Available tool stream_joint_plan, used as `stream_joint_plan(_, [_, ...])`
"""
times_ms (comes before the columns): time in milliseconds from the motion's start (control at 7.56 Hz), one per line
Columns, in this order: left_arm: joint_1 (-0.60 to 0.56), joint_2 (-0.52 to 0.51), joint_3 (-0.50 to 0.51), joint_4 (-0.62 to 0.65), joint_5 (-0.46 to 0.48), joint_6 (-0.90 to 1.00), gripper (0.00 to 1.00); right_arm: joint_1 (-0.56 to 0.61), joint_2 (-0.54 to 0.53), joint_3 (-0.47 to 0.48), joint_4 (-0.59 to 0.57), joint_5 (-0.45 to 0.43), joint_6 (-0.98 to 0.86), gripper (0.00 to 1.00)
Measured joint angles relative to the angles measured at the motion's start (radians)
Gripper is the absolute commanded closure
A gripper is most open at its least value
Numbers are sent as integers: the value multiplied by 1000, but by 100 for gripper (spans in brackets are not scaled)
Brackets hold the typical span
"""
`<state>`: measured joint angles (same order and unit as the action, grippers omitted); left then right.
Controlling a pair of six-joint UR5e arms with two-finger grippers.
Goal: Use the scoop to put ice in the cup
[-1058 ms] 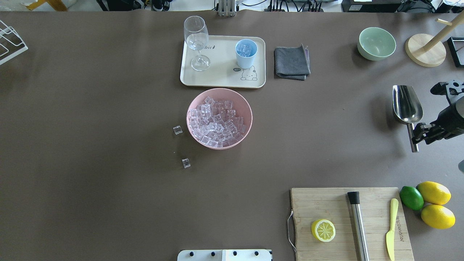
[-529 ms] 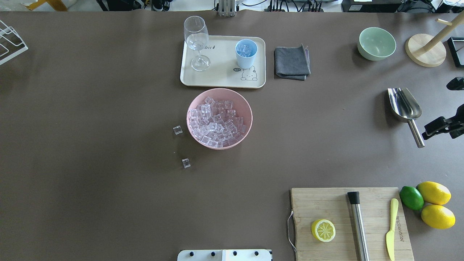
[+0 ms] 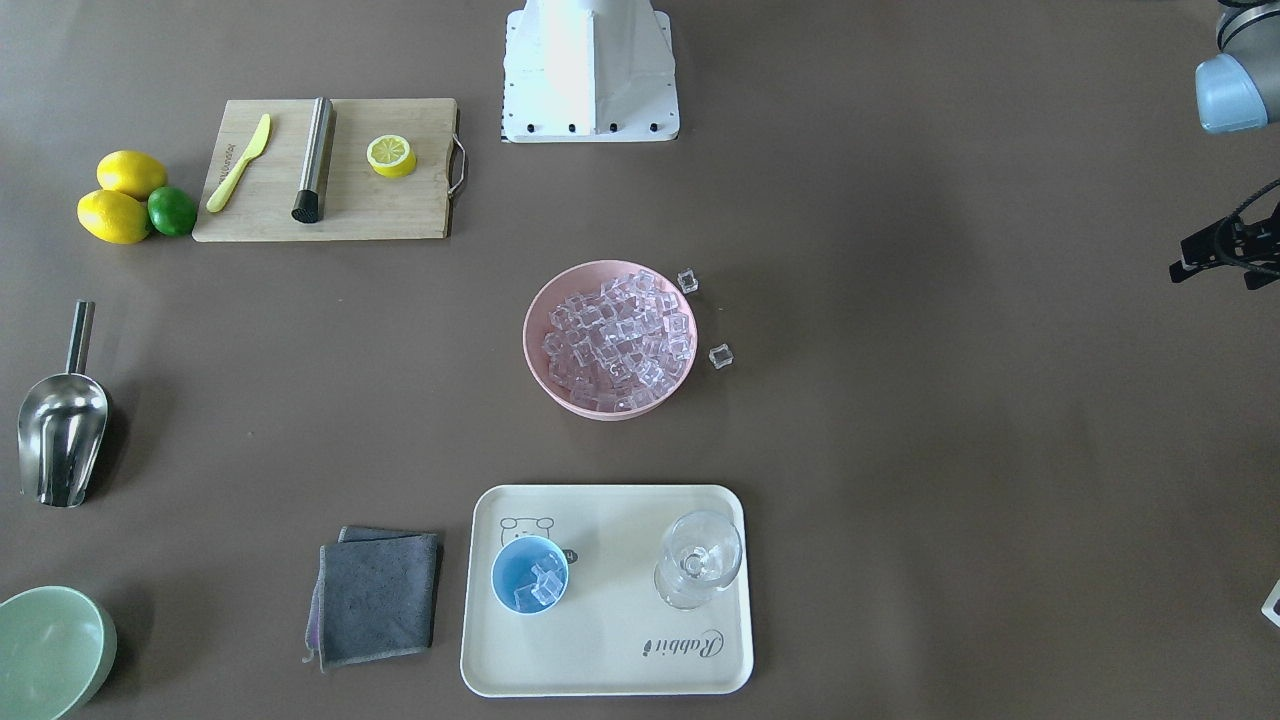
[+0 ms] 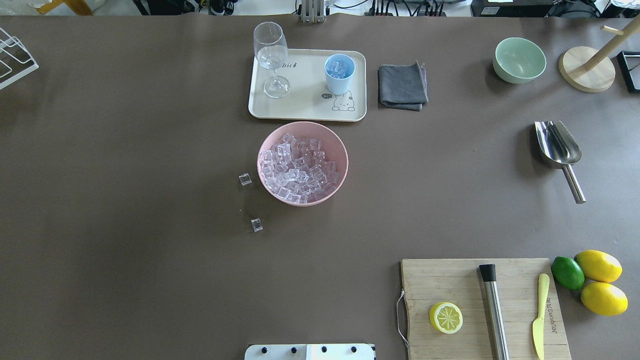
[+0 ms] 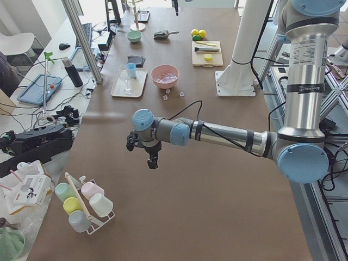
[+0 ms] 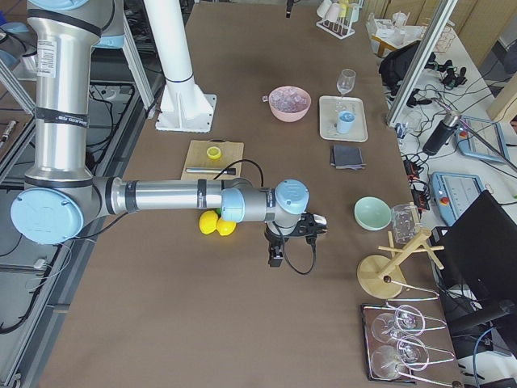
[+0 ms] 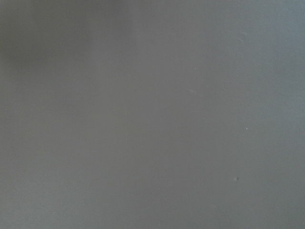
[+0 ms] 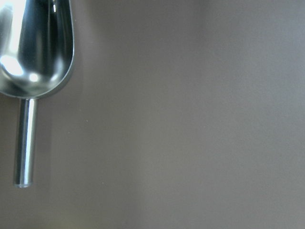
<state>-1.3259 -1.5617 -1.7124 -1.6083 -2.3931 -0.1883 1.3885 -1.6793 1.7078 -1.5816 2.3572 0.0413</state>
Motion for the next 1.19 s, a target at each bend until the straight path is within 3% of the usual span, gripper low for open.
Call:
stream_joint_plan(397, [-93, 4, 35, 7, 73, 96, 1, 97, -40, -2, -38, -5, -123, 0])
stream_joint_plan(1190, [-161, -6, 57, 45, 54, 164, 1, 140, -63, 1, -43, -14, -132, 0])
